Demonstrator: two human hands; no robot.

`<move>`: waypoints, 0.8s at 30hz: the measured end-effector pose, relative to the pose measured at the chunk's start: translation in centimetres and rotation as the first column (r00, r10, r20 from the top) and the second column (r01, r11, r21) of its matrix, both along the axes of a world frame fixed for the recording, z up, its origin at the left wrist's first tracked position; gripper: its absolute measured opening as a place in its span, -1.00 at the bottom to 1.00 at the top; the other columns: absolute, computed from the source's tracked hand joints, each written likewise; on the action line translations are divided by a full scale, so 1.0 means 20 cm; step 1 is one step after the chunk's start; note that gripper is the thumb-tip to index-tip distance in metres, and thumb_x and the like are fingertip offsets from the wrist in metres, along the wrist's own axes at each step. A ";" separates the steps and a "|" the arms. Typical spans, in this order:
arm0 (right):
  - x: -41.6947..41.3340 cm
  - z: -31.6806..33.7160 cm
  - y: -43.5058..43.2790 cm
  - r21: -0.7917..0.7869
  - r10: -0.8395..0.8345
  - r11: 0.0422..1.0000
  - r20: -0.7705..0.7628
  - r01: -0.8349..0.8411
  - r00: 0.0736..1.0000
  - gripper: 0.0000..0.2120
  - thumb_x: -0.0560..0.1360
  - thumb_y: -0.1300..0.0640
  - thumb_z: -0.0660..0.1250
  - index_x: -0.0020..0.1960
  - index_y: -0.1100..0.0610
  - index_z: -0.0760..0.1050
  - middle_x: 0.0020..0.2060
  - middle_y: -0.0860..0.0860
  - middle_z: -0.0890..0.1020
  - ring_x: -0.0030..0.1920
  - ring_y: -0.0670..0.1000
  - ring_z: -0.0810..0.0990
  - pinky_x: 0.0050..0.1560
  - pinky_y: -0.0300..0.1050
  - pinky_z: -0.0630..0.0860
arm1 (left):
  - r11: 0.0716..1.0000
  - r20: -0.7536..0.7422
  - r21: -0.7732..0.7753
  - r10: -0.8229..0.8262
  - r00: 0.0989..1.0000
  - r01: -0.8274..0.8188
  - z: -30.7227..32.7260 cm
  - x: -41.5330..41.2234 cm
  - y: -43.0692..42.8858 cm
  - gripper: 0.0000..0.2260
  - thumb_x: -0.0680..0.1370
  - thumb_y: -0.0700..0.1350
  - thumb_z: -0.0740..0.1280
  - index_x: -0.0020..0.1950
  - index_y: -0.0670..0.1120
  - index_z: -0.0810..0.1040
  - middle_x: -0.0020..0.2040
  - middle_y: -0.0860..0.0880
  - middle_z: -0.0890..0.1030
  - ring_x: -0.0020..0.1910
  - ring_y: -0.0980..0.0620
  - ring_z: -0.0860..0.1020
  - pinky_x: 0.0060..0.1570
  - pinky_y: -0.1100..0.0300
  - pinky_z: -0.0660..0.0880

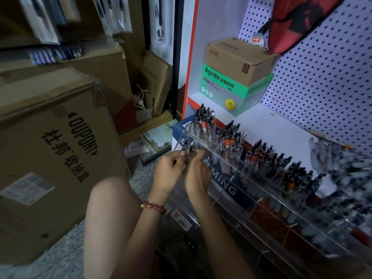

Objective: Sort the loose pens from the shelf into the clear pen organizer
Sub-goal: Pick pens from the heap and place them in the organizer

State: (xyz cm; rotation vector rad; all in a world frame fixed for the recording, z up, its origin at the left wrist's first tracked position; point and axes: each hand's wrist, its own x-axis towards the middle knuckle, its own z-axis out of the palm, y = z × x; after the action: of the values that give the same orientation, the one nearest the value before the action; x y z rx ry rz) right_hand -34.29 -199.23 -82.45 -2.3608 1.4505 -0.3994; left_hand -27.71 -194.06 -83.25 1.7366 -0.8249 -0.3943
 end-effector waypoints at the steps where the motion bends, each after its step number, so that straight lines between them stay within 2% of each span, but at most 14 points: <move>1: 0.00 0.00 0.00 -0.002 0.006 1.000 -0.012 -0.006 1.000 -0.66 0.67 0.04 0.07 0.36 0.19 0.18 -0.01 0.06 0.65 -0.18 0.01 0.62 -0.33 -0.22 0.32 | 1.000 -0.005 0.001 0.001 1.000 -0.001 -0.01 -0.01 0.00 -0.80 0.63 -0.11 0.22 0.00 0.03 0.64 -0.46 0.22 0.52 -0.50 0.24 0.41 -0.39 0.21 0.32; 4: 0.02 -0.01 -0.01 0.013 0.028 1.000 -0.059 -0.027 0.998 -0.72 0.67 0.03 0.04 0.28 0.18 0.25 -0.09 0.04 0.65 -0.19 0.01 0.61 -0.35 -0.19 0.32 | 1.000 -0.030 -0.009 0.018 0.999 -0.018 -0.01 -0.02 -0.01 -0.79 0.62 -0.16 0.21 0.15 -0.01 0.61 -0.34 0.18 0.55 -0.48 0.29 0.43 -0.39 0.29 0.32; 6: 0.02 -0.01 -0.01 0.007 0.022 1.000 -0.059 -0.022 0.998 -0.75 0.67 0.06 0.04 0.28 0.16 0.30 -0.04 0.01 0.64 -0.15 -0.01 0.61 -0.33 -0.20 0.31 | 1.000 -0.034 -0.009 0.012 0.999 -0.013 0.00 -0.02 0.00 -0.78 0.62 -0.20 0.21 0.18 -0.02 0.59 -0.34 0.15 0.53 -0.50 0.27 0.41 -0.42 0.35 0.29; 8: 0.02 -0.01 -0.01 -0.015 0.035 0.999 -0.036 -0.036 0.999 -0.74 0.66 0.10 0.06 0.31 0.11 0.34 0.07 -0.02 0.61 -0.06 -0.03 0.61 -0.27 -0.21 0.33 | 1.000 -0.016 0.009 -0.006 1.000 0.006 -0.01 0.00 0.00 -0.76 0.62 -0.20 0.22 0.20 -0.01 0.58 -0.27 0.10 0.60 -0.50 0.20 0.39 -0.39 0.25 0.32; 10: 0.01 0.00 -0.01 -0.016 0.068 0.998 -0.018 -0.069 0.997 -0.73 0.65 0.12 0.07 0.33 0.07 0.35 0.14 -0.04 0.59 -0.01 -0.03 0.60 -0.24 -0.20 0.32 | 0.999 -0.009 0.032 -0.006 1.000 0.007 -0.02 0.01 0.00 -0.76 0.61 -0.20 0.22 0.20 -0.01 0.59 -0.29 0.15 0.59 -0.52 0.16 0.34 -0.40 0.20 0.30; 12: 0.00 0.01 -0.02 0.009 0.105 0.994 -0.005 -0.105 0.994 -0.73 0.65 0.14 0.09 0.32 0.06 0.34 0.13 -0.03 0.59 -0.06 -0.03 0.60 -0.32 -0.21 0.28 | 0.999 -0.009 0.042 0.019 1.000 -0.018 -0.03 0.01 0.01 -0.77 0.60 -0.23 0.23 0.16 -0.01 0.60 -0.37 0.14 0.54 -0.54 0.15 0.33 -0.44 0.21 0.25; 13: -0.01 0.01 -0.02 0.023 0.121 0.992 -0.001 -0.121 0.993 -0.74 0.64 0.15 0.09 0.32 0.07 0.34 0.11 -0.03 0.59 -0.10 -0.03 0.59 -0.38 -0.22 0.24 | 0.999 -0.010 0.039 0.036 0.999 -0.036 -0.03 0.01 0.01 -0.77 0.60 -0.24 0.23 0.13 -0.02 0.61 -0.35 0.13 0.56 -0.52 0.15 0.35 -0.43 0.19 0.27; 15: -0.02 0.01 -0.03 0.042 0.121 0.992 0.019 -0.122 0.992 -0.75 0.64 0.17 0.09 0.31 0.09 0.32 0.08 -0.01 0.59 -0.19 -0.05 0.54 -0.46 -0.26 0.17 | 0.997 -0.020 0.021 0.075 0.997 -0.075 -0.03 0.01 0.01 -0.76 0.59 -0.27 0.22 0.06 -0.01 0.62 -0.23 0.11 0.61 -0.42 0.09 0.46 -0.37 0.12 0.38; 17: -0.01 0.01 -0.01 0.038 0.075 0.996 0.049 -0.077 0.996 -0.74 0.64 0.19 0.08 0.32 0.11 0.30 0.07 0.00 0.59 -0.19 -0.04 0.54 -0.46 -0.26 0.23 | 0.994 -0.027 0.009 0.108 0.994 -0.108 -0.03 0.02 0.01 -0.72 0.59 -0.29 0.21 0.02 0.07 0.59 -0.12 0.09 0.64 -0.33 0.00 0.53 -0.32 0.06 0.45; 20: -0.01 0.00 0.01 0.036 0.019 0.999 0.069 -0.022 0.997 -0.68 0.65 0.16 0.06 0.40 0.12 0.23 0.01 0.01 0.61 -0.27 -0.05 0.51 -0.40 -0.21 0.38 | 0.992 0.016 0.044 0.119 0.993 -0.119 -0.04 0.03 0.02 -0.72 0.58 -0.28 0.21 0.05 0.04 0.61 -0.10 0.09 0.65 -0.44 0.09 0.47 -0.35 0.05 0.46; 22: -0.01 0.00 0.01 0.045 0.032 0.998 0.052 -0.034 0.998 -0.68 0.66 0.15 0.04 0.41 0.14 0.22 -0.03 0.02 0.62 -0.31 -0.06 0.49 -0.41 -0.21 0.41 | 0.989 0.040 0.068 0.126 0.991 -0.128 -0.05 0.03 0.03 -0.73 0.58 -0.27 0.20 0.12 -0.02 0.63 -0.12 0.05 0.67 -0.50 0.08 0.42 -0.40 0.02 0.46; 24: -0.01 0.00 0.00 0.042 0.041 0.998 0.052 -0.043 0.998 -0.67 0.66 0.16 0.04 0.41 0.14 0.22 0.05 0.03 0.60 -0.27 -0.05 0.50 -0.42 -0.24 0.38 | 0.989 0.049 0.071 0.130 0.990 -0.133 -0.04 0.03 0.03 -0.71 0.58 -0.27 0.20 0.17 -0.04 0.62 -0.10 0.01 0.68 -0.49 0.06 0.45 -0.38 0.02 0.48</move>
State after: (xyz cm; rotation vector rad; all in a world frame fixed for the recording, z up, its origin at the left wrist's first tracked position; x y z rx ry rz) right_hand -34.43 -199.25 -82.54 -2.3260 1.3701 -0.4107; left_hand -27.17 -193.45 -84.01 1.8628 -0.7306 -0.3019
